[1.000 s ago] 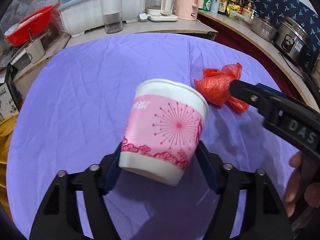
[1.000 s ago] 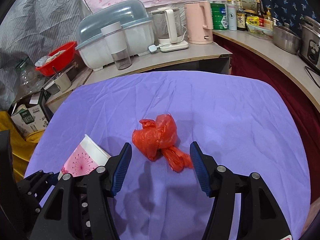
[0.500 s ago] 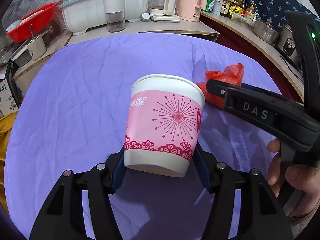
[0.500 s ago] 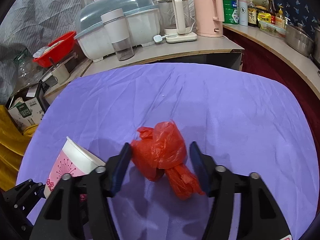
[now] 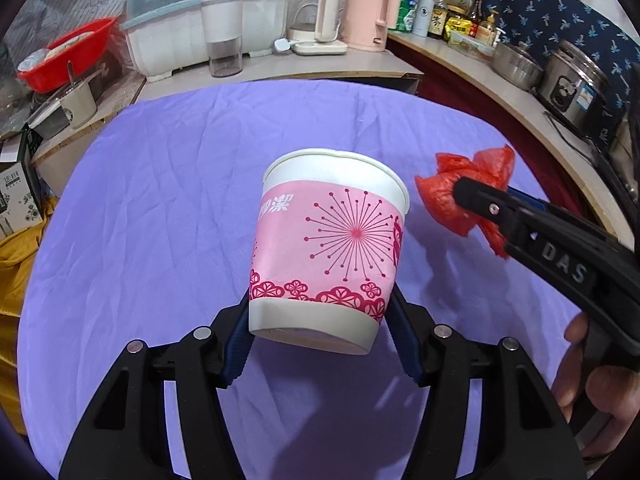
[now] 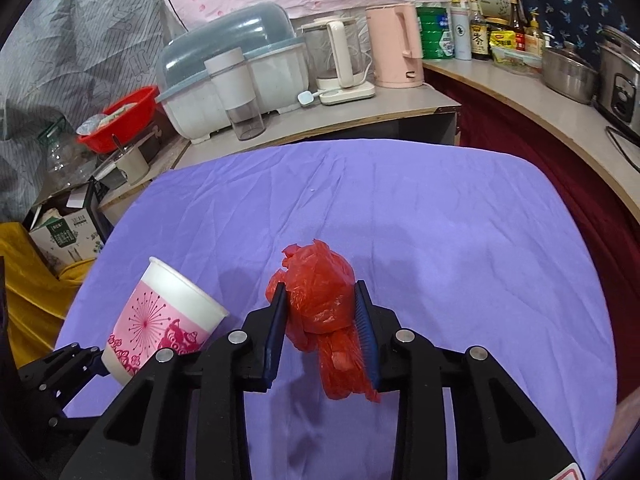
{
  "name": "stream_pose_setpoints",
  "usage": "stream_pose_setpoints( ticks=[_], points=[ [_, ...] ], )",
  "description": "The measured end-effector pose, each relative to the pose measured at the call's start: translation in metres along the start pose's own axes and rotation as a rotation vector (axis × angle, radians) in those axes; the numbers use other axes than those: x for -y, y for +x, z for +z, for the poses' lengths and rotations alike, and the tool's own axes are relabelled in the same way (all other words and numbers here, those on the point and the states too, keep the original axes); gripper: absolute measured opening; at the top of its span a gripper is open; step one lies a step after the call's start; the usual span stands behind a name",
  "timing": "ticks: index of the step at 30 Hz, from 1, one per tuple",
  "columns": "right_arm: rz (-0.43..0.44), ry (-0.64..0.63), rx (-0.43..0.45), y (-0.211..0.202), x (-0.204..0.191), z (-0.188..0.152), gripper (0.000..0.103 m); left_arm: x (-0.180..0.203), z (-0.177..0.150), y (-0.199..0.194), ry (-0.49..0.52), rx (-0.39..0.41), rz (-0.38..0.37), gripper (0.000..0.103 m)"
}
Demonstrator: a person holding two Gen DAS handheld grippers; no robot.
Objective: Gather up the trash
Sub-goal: 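Carry the pink cup and red bag over the bin with both tools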
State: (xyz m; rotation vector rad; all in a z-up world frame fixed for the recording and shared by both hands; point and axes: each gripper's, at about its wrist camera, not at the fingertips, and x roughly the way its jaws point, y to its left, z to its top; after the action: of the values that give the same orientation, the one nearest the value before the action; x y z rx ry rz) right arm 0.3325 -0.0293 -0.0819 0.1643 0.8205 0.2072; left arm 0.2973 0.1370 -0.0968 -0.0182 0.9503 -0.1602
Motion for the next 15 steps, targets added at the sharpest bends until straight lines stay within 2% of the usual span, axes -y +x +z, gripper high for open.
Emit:
stream_pose_setpoints(
  ticks=[15],
  points=[
    [-0.056, 0.099, 0.098, -0.136, 0.039, -0.058, 0.031, 0.077, -0.042, -0.082, 0.111, 0.056, -0.068, 0.057]
  ],
)
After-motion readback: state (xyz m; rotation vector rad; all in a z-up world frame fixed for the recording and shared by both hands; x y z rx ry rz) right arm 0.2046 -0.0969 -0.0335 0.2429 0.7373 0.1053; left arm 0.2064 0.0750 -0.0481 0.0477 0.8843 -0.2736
